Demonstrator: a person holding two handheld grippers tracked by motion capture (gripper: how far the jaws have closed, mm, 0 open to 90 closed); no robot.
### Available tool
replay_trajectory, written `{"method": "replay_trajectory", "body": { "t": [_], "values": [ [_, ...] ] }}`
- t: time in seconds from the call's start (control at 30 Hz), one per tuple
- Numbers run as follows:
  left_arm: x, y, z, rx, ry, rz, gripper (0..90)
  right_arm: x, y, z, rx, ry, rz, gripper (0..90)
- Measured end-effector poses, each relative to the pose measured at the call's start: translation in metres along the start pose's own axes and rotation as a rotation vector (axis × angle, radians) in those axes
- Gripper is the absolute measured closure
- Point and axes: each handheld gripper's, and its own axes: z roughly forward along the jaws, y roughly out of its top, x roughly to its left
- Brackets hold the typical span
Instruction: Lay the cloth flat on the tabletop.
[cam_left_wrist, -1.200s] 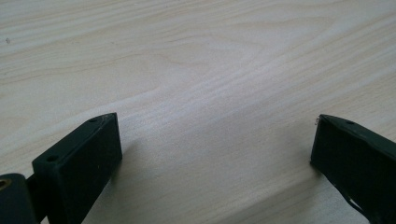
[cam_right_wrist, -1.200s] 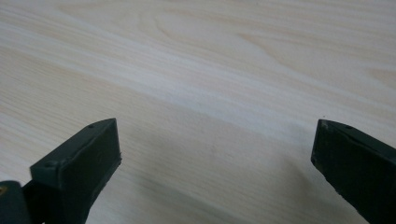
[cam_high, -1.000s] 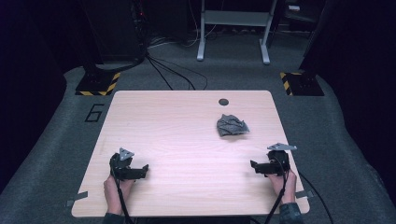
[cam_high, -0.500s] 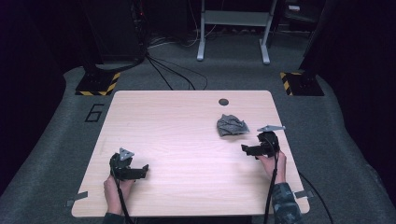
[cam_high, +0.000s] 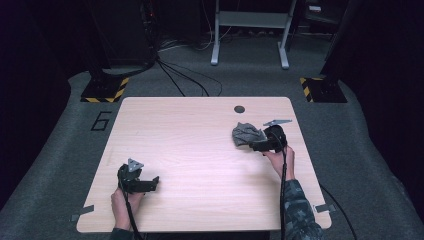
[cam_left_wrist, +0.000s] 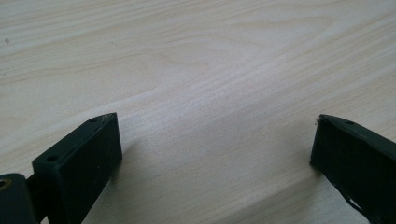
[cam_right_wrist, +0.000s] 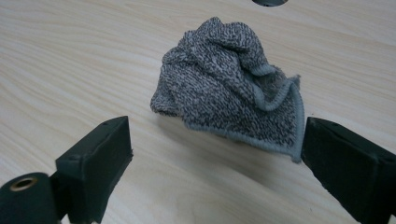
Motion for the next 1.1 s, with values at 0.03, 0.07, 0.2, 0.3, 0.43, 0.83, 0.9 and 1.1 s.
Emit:
{"method": "replay_trajectory", "body": {
  "t": [0.03, 0.07, 0.2, 0.3, 0.43, 0.83, 0.9, 1.1],
  "values": [
    [0.0, 0.0, 0.0, 0.0, 0.0, 0.0, 1.6, 0.0, 0.002, 0.002, 0.002, 0.005, 0.006, 9.5],
    [0.0, 0.0, 0.0, 0.0, 0.0, 0.0, 1.6, -0.001, 0.004, 0.005, 0.007, 0.0, 0.012, 10.9],
    [0.0, 0.0, 0.0, 0.0, 0.0, 0.0, 1.6, -0.001, 0.01, 0.015, 0.012, -0.009, 0.019, 14.4],
    [0.0, 0.0, 0.0, -0.001, 0.0, 0.0, 1.6, -0.005, 0.016, 0.022, -0.005, -0.017, 0.023, 15.9],
    [0.0, 0.0, 0.0, 0.0, 0.0, 0.0, 1.6, -0.004, 0.018, 0.029, -0.026, -0.043, -0.002, 19.8],
    [0.0, 0.0, 0.0, 0.0, 0.0, 0.0, 1.6, -0.006, 0.016, 0.054, 0.057, -0.026, 0.043, 39.0],
    [0.0, 0.0, 0.0, 0.0, 0.0, 0.0, 1.6, -0.007, 0.015, 0.055, 0.061, -0.02, 0.048, 41.5],
    [0.0, 0.0, 0.0, -0.001, 0.003, -0.003, 1.7, -0.006, 0.012, 0.057, 0.075, -0.025, 0.026, 49.1]
  ]
}}
